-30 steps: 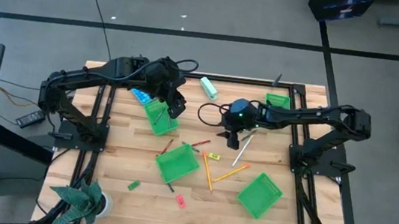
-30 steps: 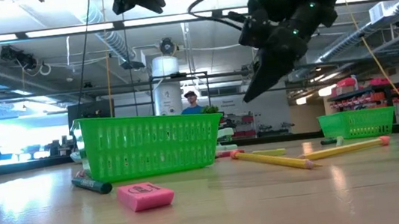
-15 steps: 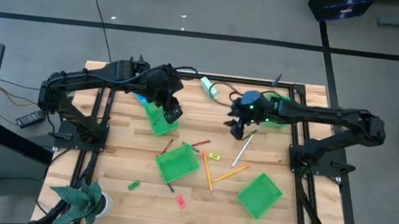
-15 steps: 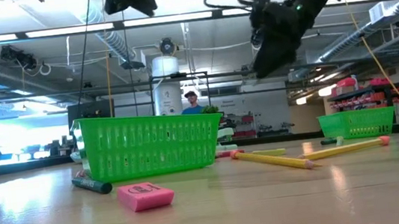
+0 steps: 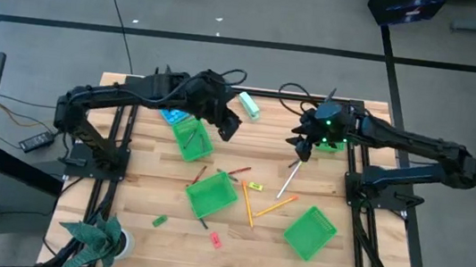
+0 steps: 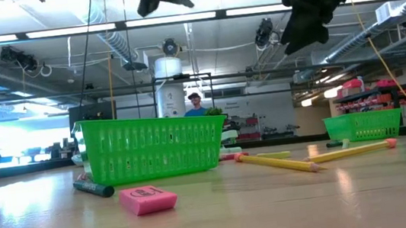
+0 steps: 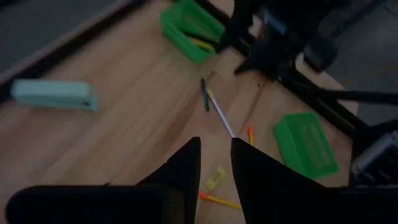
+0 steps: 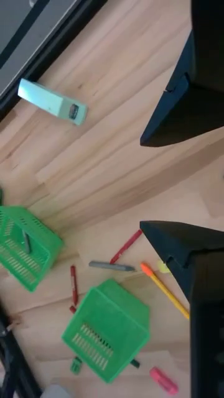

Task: Sort crayons/erasers/pens/pencils in bins
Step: Put the top right red crayon into the top left green bin

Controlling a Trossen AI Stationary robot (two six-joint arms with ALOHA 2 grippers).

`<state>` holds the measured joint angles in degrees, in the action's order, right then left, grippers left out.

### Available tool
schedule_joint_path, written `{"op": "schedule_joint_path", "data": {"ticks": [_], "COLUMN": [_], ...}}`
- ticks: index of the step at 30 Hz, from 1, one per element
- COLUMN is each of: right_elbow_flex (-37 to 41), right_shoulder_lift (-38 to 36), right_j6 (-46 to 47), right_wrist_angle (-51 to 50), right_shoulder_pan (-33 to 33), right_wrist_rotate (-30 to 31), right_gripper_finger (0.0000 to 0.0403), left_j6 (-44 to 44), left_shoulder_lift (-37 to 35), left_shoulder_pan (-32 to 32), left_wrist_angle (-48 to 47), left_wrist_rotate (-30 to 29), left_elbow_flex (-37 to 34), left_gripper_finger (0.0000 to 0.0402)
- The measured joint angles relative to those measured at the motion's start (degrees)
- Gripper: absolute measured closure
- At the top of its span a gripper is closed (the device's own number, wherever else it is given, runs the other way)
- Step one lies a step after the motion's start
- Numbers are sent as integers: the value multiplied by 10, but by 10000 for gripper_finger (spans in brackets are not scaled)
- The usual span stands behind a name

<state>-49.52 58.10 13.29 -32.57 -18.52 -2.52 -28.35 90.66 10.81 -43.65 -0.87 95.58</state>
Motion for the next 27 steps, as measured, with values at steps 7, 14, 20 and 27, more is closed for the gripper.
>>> {"op": "schedule_joint_path", "data": {"ticks": [7, 14, 20, 27], "right_elbow_flex": [0, 0, 0, 0], "right_shoulder_lift": [-30, -31, -31, -31], "right_j6": [46, 46, 47, 47], "right_wrist_angle": [-15, -22, -30, -30], "right_shoulder_pan": [-2, -2, -2, -2], "right_wrist_rotate": [10, 10, 10, 10], "right_gripper_finger": [192, 192, 192, 192], "left_j6": [-15, -23, 4, 59], "left_shoulder_lift": [16, 17, 17, 60], "left_shoulder_pan": [-2, -2, -2, 3], "left_wrist_angle": [26, 81, 71, 59], "left_wrist_rotate": [23, 25, 24, 28], "left_elbow_flex": [-1, -1, -1, -1], "left_gripper_finger": [302, 307, 308, 308]}}
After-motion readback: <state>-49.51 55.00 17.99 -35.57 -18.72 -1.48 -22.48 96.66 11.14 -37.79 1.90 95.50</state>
